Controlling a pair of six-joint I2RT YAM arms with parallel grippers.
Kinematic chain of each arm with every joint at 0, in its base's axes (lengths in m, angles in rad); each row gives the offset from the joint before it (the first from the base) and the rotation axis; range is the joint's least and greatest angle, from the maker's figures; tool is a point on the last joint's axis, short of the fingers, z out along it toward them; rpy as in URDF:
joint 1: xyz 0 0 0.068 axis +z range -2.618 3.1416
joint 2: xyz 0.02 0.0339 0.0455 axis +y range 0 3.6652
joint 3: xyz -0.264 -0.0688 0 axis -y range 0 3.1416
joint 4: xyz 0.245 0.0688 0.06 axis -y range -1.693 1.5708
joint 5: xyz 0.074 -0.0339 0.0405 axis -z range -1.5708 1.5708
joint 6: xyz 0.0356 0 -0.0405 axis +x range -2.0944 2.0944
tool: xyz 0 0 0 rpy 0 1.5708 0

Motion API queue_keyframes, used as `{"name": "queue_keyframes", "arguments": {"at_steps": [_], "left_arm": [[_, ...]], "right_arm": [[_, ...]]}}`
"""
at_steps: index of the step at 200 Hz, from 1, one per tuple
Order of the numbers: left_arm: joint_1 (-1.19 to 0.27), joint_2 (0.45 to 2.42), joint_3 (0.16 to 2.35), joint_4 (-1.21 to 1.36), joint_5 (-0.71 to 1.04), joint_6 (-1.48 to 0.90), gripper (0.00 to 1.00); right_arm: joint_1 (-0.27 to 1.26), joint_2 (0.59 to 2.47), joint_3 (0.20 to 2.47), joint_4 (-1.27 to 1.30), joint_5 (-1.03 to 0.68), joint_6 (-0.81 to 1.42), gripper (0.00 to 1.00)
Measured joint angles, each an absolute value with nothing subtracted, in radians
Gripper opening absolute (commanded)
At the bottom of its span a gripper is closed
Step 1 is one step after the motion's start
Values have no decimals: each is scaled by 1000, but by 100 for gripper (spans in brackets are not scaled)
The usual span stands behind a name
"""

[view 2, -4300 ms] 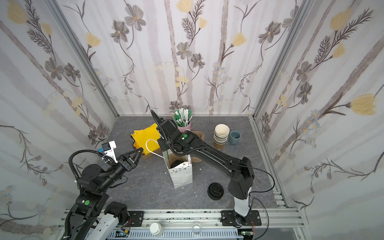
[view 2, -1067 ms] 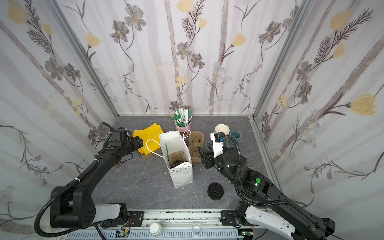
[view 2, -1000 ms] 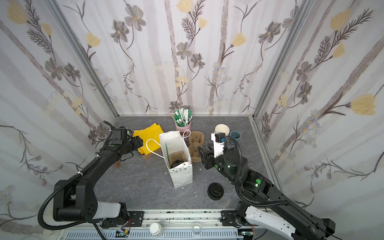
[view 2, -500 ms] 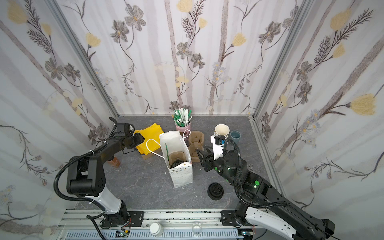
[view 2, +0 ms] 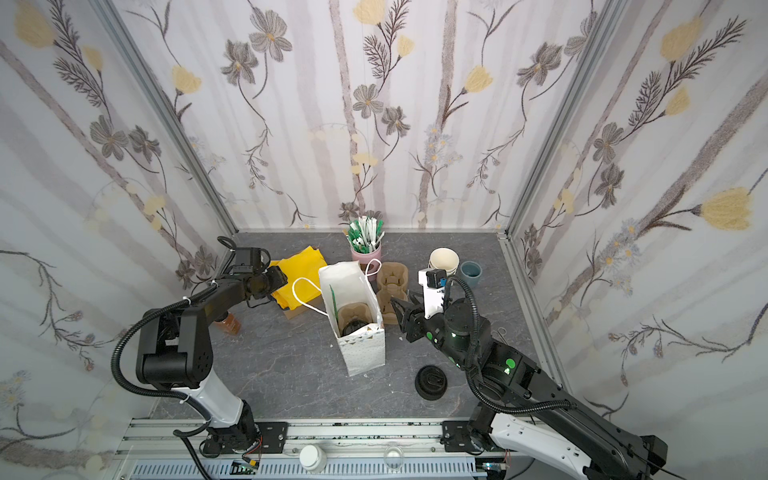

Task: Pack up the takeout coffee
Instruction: 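Pinch the top yellow napkin with the left gripper and lift it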

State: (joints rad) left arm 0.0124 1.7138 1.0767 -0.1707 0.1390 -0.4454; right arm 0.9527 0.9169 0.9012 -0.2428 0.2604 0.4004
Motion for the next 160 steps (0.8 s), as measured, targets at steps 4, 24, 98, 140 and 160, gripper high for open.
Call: {"name": "queue_keyframes", "arguments": {"at_steps": [4,24,98,140,160], "left_arm": [[12,1716,1077,-169,142,-445,57],[12,1722,1077,-165,159,-445,55],[12,1763,1079,-154,207,-449,48],[12,1776,1088,-150,235,-450,36],[12,1787,1092,-147,247,-453,34]], "right_arm": [[953,917,902,-242,260,400,53],[953,916,903,-228,260,400,52],[952,908,903,-221,256,403,53],[952,902,903,-221,256,403,52],[952,902,904,-222,256,403,53]]}}
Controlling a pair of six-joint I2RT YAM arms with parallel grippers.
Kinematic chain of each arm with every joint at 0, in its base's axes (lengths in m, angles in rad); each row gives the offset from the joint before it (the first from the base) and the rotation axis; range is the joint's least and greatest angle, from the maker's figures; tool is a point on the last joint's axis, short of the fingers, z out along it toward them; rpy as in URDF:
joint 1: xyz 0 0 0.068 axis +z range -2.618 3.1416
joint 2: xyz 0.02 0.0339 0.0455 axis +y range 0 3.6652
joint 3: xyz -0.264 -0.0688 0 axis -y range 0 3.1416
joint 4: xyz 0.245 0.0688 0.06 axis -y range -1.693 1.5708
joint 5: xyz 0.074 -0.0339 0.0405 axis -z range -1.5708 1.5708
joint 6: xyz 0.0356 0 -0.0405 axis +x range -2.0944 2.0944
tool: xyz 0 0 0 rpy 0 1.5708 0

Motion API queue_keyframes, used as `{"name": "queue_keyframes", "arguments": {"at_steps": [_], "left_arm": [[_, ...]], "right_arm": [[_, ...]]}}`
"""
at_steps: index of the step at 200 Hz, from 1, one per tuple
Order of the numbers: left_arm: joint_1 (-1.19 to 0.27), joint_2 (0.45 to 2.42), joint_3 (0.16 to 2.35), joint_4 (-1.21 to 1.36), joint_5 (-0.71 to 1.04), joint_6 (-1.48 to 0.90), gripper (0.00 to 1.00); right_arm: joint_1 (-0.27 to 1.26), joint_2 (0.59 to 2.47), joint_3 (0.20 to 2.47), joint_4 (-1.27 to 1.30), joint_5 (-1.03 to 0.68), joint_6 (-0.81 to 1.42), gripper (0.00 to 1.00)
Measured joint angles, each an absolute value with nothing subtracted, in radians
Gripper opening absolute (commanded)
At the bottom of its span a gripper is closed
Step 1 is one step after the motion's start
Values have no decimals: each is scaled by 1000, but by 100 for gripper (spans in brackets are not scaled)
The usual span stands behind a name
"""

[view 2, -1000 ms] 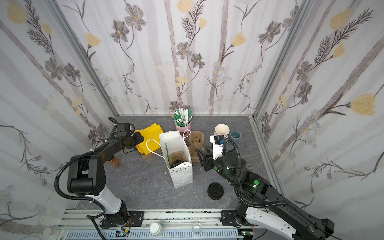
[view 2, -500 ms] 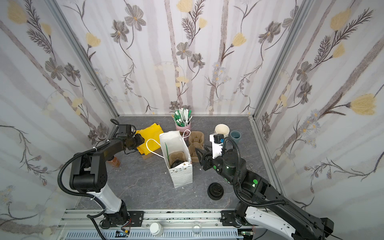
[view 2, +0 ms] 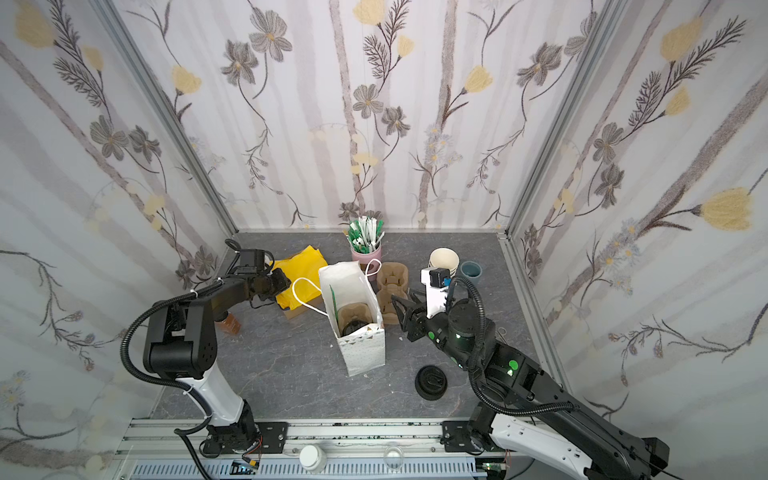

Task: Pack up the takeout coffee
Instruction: 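Pinch the top yellow napkin with the left gripper and lift it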

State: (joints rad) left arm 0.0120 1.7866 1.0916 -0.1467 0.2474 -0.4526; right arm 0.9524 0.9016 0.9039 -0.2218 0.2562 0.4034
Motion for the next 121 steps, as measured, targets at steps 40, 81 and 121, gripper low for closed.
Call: {"name": "queue_keyframes", "arguments": {"at_steps": [40,81,121], "left_arm": [[12,1791,1092,-145,267,-455,18],[12,1763,1083,-128,285,-460,0],[12,1681,1035,-83,317,-476,0]], "right_arm": [[952,896,905,-222,256,403,53],[952,893,905,-223,256,403,53],[952,884,907,-224,256,404,52]]}}
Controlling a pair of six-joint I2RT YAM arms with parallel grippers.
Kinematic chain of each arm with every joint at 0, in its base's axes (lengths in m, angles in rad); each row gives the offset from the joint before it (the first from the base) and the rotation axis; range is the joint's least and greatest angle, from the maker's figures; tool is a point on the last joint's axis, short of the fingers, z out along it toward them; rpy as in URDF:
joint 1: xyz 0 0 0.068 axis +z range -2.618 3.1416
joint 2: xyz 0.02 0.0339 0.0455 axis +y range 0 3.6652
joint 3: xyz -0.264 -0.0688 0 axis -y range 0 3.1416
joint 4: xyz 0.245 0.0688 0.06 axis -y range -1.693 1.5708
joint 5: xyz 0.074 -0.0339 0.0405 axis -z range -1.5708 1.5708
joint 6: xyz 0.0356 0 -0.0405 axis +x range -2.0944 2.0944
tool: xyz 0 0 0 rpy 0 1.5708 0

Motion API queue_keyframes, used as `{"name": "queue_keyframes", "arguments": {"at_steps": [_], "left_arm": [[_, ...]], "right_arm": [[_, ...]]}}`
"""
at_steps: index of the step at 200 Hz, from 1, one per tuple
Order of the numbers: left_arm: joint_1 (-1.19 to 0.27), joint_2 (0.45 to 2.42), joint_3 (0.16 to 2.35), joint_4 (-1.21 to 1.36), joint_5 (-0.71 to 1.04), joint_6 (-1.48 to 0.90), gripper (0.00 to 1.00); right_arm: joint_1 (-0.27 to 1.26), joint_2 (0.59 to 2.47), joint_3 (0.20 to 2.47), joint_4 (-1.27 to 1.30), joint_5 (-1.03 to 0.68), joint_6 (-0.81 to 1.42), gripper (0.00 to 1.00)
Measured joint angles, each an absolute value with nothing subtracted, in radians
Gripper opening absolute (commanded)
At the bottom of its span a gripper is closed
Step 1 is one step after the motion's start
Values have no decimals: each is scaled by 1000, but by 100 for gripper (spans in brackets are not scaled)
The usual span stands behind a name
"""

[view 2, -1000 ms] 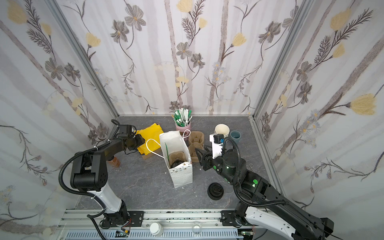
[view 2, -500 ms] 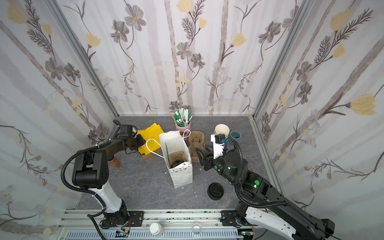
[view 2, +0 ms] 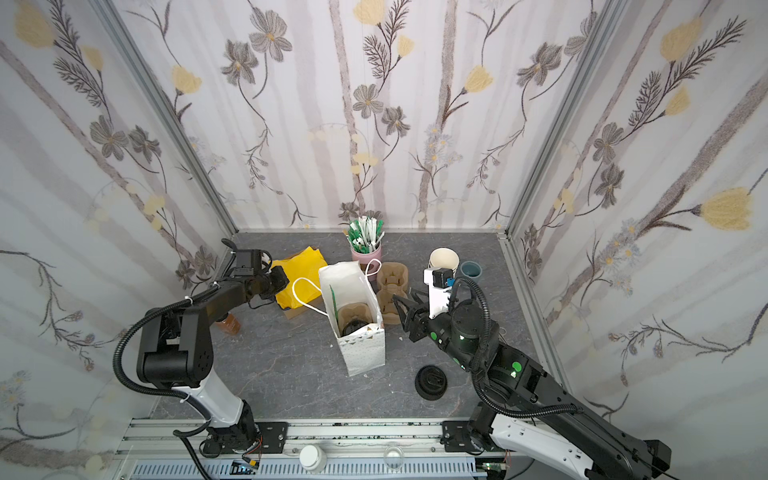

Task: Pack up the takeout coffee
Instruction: 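Pinch the top yellow napkin with the left gripper and lift it, then carry the napkin over the bag with the left gripper while the right reaches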

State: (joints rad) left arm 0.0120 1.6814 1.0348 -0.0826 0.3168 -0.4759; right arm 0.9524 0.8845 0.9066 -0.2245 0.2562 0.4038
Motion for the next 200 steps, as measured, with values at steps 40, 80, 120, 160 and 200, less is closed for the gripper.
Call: {"name": "queue_keyframes", "arguments": {"at_steps": [40,80,120,160,200], "left_arm": [[12,1541,992,1,349,-483,0],[15,1420,953,80,409,-497,0],[27,1253,869,234,493,-552,0],[27,1036,823,315,573,-577,0],[28,762,734,329,647,-581,0]], "right_arm": [[952,887,916,-226,256,404,52],[952,894,927,-234,256,403,53],[952,896,970,-273,261,398,53],[952,913,1041,-313,274,332,46],[1013,1066,1209,-324,183,159,54]]}}
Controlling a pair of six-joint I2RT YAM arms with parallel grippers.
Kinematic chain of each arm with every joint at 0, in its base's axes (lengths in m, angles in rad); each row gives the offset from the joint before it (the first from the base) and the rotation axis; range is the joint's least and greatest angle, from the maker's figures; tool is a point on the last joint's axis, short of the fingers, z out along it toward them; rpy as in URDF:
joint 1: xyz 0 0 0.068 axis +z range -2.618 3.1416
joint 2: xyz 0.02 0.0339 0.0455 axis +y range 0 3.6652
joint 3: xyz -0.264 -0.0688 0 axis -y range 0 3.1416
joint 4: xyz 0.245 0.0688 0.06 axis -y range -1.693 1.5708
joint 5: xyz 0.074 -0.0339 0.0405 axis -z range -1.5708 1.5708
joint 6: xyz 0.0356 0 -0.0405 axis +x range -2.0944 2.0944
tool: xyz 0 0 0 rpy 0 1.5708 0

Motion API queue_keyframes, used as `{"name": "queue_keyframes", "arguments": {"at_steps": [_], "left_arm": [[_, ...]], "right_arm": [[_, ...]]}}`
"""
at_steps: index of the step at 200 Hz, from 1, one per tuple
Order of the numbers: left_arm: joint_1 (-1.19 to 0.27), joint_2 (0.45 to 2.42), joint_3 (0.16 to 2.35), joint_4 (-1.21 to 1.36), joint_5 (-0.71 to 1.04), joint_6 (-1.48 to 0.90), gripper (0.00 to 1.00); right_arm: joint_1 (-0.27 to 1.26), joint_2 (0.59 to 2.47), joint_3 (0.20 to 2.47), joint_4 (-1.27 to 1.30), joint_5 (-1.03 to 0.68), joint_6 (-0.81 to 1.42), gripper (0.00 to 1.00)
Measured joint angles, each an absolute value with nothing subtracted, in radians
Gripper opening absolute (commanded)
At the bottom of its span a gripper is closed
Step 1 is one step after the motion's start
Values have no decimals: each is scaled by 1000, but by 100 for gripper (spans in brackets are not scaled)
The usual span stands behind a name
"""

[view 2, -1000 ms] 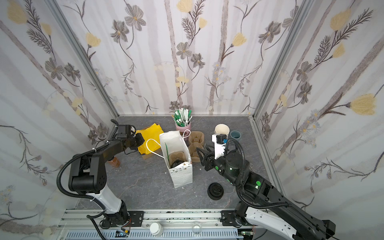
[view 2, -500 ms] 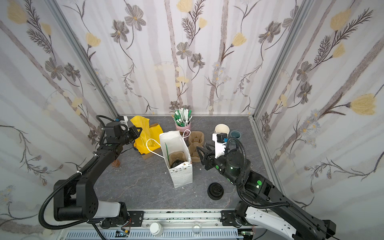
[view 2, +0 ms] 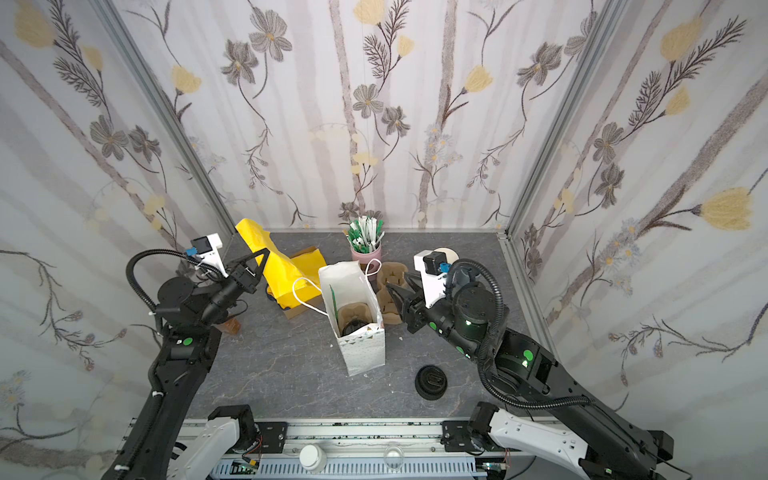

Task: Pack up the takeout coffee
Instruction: 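Carry the napkin over the bag with the left gripper while the right reaches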

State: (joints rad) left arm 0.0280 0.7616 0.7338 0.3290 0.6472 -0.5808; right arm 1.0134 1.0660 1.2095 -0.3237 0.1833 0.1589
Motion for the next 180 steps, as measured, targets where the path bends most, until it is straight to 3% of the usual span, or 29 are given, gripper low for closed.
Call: {"name": "queue_keyframes", "arguments": {"at_steps": [36,72,109,125,145,161,180], "left_arm": [[27,549,703,339,751,-580,0],[0,489,711,328,842,-576,0],[-19,475,741,317,906,-556,0],[-28,474,752,316,924,-550,0],[-38,472,763,316,941,-550,0],[-40,472,766,316,947,-546,0],[-40,472,766,315,946,-545,0]], "right_arm": [[1120,1285,1397,-324,98,22,73],[1162,1470,1568,-299,-45,-31,90],[1170,1624,1684,-318,-202,-46,94],[1170,1674,1699,-350,-245,-46,91],[1171,1716,1710,-390,-281,-41,79],[1172,1734,1718,-411,-290,-34,65],[1174,1740,1723,-417,-298,-26,41]]}}
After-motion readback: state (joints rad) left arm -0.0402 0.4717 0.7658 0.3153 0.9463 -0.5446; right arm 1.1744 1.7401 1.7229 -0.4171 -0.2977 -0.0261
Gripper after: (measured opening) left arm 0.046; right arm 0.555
